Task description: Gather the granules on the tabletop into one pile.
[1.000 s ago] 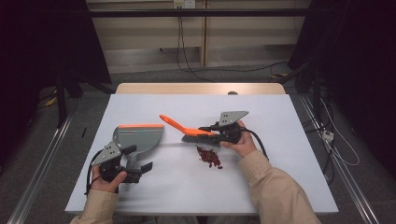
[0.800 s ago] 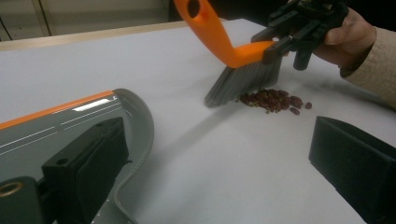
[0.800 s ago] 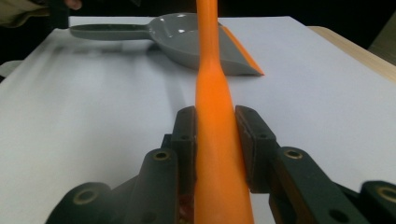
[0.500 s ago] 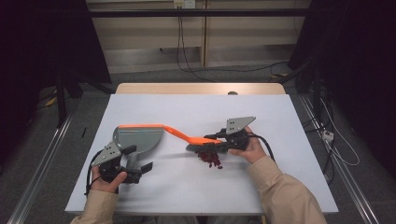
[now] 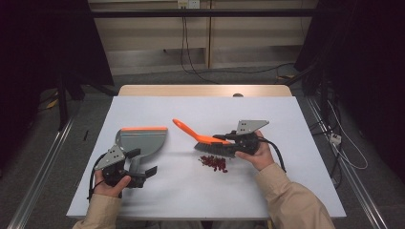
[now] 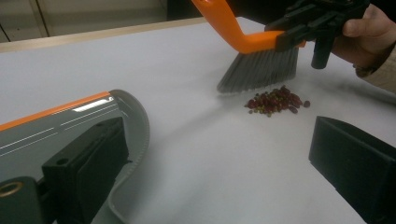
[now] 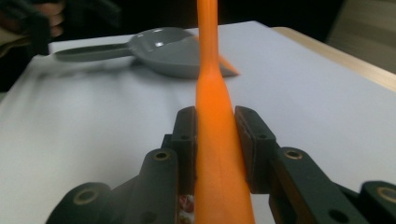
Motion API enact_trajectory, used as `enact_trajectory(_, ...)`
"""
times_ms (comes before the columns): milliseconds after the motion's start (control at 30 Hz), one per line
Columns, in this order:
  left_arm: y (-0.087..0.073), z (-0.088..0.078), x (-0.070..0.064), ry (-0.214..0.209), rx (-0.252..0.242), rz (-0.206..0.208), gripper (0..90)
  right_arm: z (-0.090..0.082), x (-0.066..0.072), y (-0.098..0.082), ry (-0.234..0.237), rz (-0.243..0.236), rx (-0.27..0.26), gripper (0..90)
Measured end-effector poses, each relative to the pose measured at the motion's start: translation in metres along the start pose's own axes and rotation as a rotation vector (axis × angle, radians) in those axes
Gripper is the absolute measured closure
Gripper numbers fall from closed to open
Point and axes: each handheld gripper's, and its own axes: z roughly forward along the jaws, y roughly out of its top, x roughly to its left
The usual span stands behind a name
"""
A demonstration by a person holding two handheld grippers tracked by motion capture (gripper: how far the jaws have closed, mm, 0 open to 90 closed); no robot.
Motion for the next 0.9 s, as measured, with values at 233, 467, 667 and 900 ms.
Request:
enact_trajectory(233,0.000,0.000,-0.001,-0.001,-0.001,0.003,4.4,-0.019,0.012,-0.008,-0.257,0.111,-0.025,71.2)
enact_trajectory(467,0.002,0.001,-0.003,-0.004,-0.003,0.008,4.4,-0.021,0.030,-0.023,-0.449,0.172,-0.048,71.2)
enact_trajectory(667,0.002,0.001,-0.004,-0.004,-0.001,0.018,4.4,-0.007,0.045,-0.021,-0.476,0.176,-0.065,71.1)
enact_trajectory(900,0.002,0.000,-0.004,-0.007,-0.005,0.014,4.4,0.006,0.053,-0.018,-0.480,0.185,-0.088,71.1)
